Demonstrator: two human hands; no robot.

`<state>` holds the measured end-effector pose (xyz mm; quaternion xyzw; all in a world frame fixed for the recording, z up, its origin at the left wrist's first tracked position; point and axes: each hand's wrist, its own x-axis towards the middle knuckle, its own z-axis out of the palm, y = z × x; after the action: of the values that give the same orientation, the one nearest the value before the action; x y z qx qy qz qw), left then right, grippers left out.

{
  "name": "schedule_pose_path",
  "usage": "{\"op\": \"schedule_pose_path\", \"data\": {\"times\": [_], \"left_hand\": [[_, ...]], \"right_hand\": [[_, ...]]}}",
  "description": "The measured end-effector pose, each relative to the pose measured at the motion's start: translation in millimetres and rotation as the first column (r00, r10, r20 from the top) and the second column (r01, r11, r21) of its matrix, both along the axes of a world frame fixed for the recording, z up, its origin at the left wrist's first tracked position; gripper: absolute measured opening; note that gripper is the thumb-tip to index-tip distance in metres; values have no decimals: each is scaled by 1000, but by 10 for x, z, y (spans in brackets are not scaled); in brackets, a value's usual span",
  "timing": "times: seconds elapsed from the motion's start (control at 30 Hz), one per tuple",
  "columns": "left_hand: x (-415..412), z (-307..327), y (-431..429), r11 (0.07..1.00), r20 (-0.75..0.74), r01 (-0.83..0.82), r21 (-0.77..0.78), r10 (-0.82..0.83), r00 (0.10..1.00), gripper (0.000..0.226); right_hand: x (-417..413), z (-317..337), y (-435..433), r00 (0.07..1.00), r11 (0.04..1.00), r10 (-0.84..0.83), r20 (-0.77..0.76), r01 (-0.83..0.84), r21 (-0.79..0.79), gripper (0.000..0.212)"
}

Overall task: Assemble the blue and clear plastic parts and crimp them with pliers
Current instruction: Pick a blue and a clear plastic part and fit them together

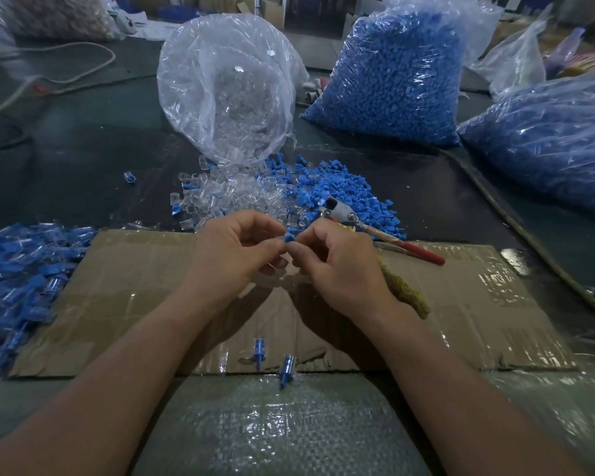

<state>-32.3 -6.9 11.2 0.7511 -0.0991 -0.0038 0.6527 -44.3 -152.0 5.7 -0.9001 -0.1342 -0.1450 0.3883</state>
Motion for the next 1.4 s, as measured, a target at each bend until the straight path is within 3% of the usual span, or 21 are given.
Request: {"op": "schedule_pose_path", "data": {"times": [0.33, 0.53, 0.73, 1.03, 1.23, 1.4], "left_hand": [[25, 7, 27, 998, -103, 16, -66, -23, 994, 19], [37, 17, 31, 982, -246, 7, -188, -54, 968, 18], [30, 38, 46, 971, -310, 30, -237, -105, 945, 17], [35, 42, 60, 967, -357, 55, -250, -144, 923, 17], [40, 28, 63, 970, -360, 51, -239, -137, 923, 13], [32, 37, 62, 966, -369, 45, -255, -140, 919, 12]], "right_hand": [[-3, -19, -30, 993, 992, 104, -50, -100, 75, 9], [15, -1, -52, 984, 975, 158, 77, -168, 145, 30], [18, -24, -78, 973, 957, 195, 122, -216, 191, 30], [31, 2, -122, 960, 959, 237, 146, -255, 122, 28], [39, -25, -106, 931, 968, 247, 269, -249, -25, 23], [47, -12, -99, 931, 972, 236, 277, -226, -67, 23]]}}
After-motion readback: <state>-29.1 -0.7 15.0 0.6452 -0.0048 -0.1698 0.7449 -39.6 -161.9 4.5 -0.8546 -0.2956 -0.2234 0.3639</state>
